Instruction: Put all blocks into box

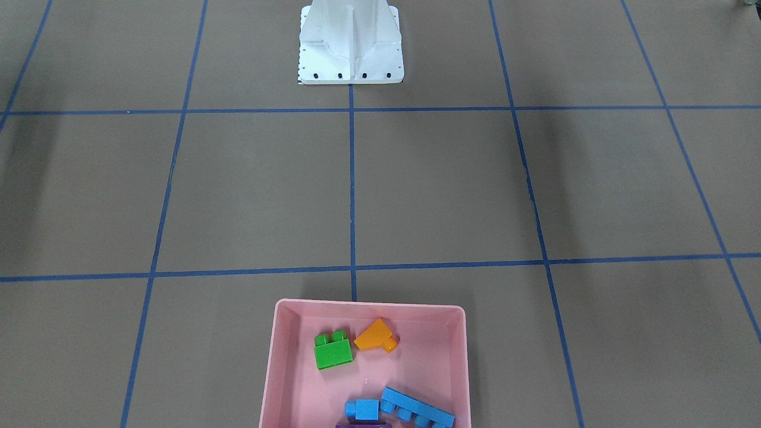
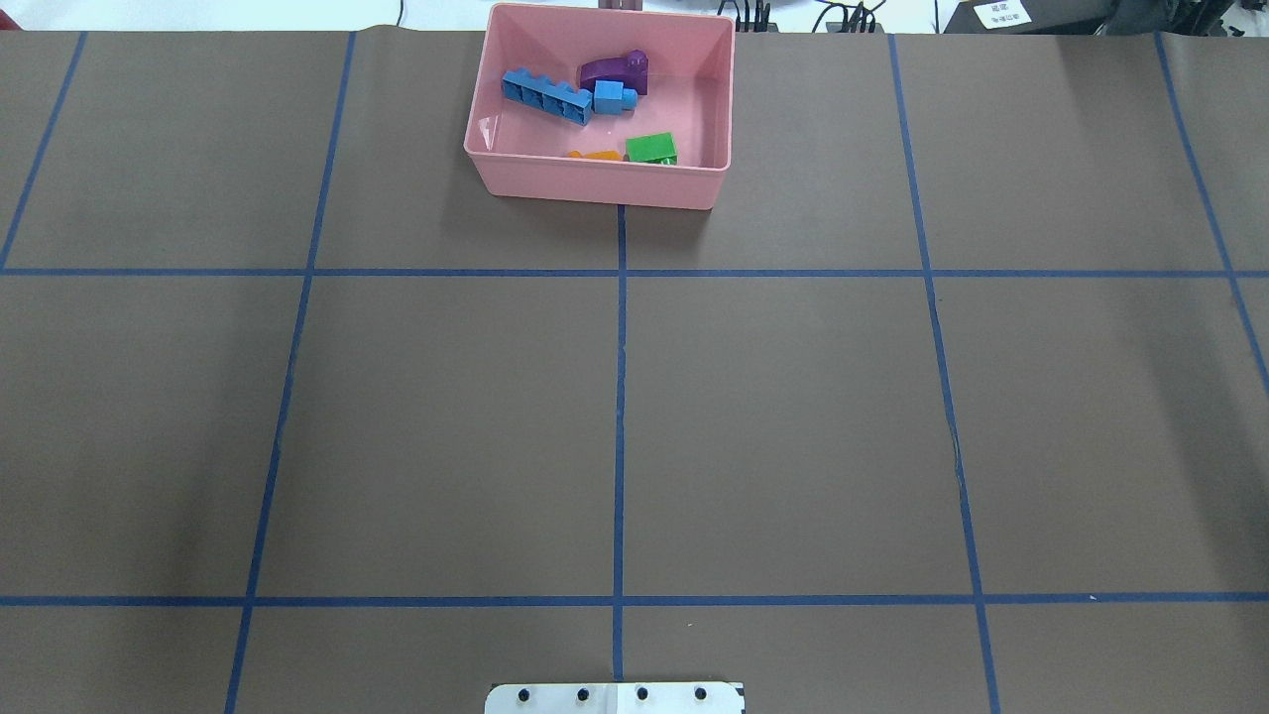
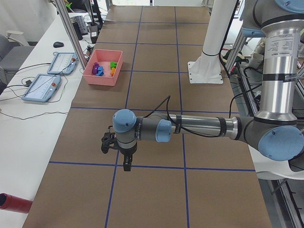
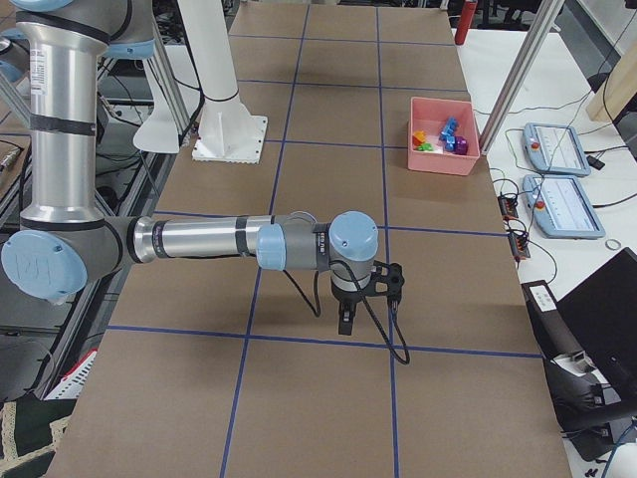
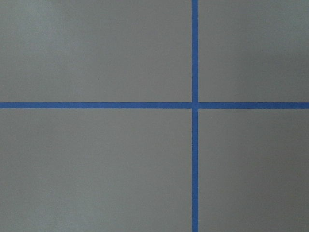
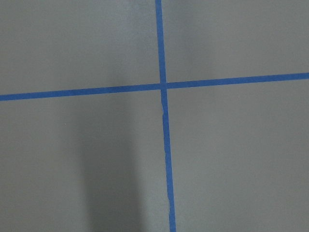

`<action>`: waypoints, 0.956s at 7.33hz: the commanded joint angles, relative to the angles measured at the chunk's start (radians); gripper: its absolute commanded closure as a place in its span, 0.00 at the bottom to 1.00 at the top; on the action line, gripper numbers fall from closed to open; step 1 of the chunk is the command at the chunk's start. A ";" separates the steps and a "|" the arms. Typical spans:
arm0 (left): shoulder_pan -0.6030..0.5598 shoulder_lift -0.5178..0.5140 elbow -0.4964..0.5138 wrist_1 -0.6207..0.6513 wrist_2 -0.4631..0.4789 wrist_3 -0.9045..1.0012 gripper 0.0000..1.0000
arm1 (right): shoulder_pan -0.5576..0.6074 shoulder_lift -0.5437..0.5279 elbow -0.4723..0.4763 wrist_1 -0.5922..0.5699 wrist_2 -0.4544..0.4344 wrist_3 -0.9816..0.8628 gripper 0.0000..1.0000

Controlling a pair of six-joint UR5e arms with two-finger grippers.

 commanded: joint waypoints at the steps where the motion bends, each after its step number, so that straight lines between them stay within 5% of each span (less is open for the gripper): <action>1: -0.002 0.025 -0.028 0.003 -0.001 0.000 0.00 | -0.010 0.024 -0.007 -0.004 -0.002 0.004 0.00; 7: 0.000 0.031 -0.029 0.001 -0.001 0.000 0.00 | -0.015 0.043 -0.025 -0.002 -0.001 0.006 0.00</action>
